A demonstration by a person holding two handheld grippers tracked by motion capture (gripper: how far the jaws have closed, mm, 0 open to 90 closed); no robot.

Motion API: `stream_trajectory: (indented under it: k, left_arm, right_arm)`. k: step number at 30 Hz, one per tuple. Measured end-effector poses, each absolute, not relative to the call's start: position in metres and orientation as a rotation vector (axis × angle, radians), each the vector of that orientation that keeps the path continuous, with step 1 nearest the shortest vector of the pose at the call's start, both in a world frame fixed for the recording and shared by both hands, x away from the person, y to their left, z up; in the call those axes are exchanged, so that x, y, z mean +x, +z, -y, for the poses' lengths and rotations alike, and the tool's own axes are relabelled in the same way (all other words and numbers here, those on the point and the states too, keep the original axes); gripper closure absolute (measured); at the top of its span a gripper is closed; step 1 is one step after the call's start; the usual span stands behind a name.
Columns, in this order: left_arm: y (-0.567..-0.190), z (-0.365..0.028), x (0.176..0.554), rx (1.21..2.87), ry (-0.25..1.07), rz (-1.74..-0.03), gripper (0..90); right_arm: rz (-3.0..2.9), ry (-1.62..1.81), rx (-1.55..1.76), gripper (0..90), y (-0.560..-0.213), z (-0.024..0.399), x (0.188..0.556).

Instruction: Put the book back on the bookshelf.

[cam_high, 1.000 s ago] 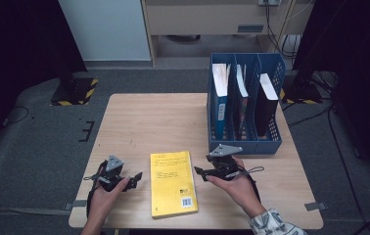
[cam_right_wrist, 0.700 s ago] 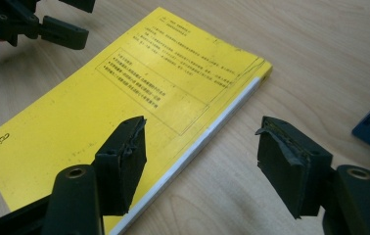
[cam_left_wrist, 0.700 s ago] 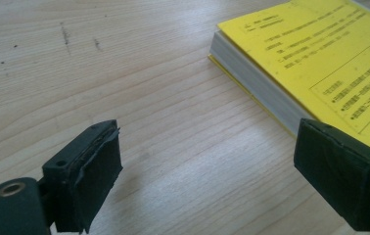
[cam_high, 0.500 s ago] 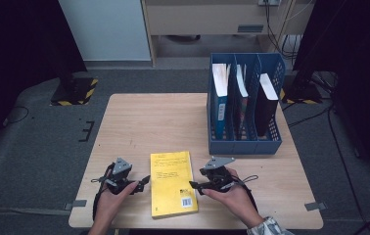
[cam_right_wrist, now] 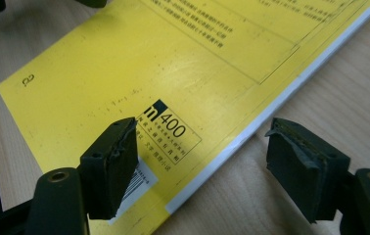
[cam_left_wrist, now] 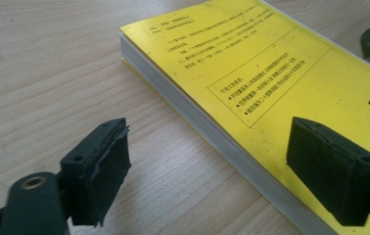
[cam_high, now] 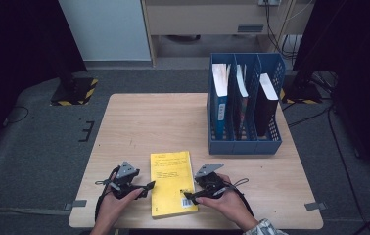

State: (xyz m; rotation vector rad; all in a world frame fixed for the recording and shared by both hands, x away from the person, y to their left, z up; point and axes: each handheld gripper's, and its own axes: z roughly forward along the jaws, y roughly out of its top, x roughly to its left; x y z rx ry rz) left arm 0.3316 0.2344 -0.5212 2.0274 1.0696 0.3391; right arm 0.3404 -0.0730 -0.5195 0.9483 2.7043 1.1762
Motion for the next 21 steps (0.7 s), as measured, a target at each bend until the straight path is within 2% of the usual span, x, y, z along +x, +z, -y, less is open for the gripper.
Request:
stream_trajectory:
  k: [3,4,11,15,21]
  left_arm:
    - [-0.522,-0.232,0.332,2.045,0.32,-1.064,21.9]
    - [-0.523,-0.231,0.332,2.046,0.311,-1.06,26.3]
    - [-0.527,-0.226,0.335,2.038,0.223,-1.04,32.6]
    - [-0.528,-0.224,0.337,2.023,0.169,-1.035,39.9]
    - [-0.53,-0.226,0.343,2.009,0.119,-1.047,40.0]
  right_arm:
    - [-2.719,1.188,0.956,27.1,-0.522,0.071,0.339]
    - [-2.717,1.19,0.952,26.6,-0.523,0.07,0.338]
    - [-2.707,1.191,0.965,26.9,-0.523,0.07,0.337]
    - [-2.691,1.192,0.978,27.1,-0.523,0.069,0.335]
    - [-2.683,1.18,0.999,27.1,-0.523,0.068,0.334]
